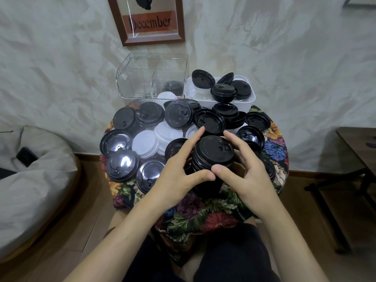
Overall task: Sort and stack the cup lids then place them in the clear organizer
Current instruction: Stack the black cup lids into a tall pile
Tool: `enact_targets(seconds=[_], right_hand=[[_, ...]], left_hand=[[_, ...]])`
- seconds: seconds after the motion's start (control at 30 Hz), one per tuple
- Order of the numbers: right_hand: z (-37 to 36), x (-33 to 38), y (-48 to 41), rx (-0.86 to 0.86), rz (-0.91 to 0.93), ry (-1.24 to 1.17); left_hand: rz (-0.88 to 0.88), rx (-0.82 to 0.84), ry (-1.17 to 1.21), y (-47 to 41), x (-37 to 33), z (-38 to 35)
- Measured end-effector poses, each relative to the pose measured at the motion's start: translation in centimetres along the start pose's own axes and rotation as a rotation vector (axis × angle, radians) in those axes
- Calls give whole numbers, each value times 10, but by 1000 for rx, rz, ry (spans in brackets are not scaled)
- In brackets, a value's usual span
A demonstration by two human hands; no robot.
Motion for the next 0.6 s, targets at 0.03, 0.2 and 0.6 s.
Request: enact_targets(seconds=[0.03,0.2,0.6], right_hand=[[0,0,0,-4,-9,-2],[-2,-3,-2,-3,-15,-15],[-4,-8,0,28,-35,-113]], left_hand=[[-5,0,-5,0,-2,1],[-6,14,18,2,-2,2],[-1,11,31,3,-1,0]])
Point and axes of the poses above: each hand's wrist, its own y-axis away from the middle knuckle, its own z-axis out of the back of the hand, x = y × z, the point moved 7 cm from there along -y, towards the middle knuckle, and after that the axes turned 13 degrees about -y, right-handed, at the moved point
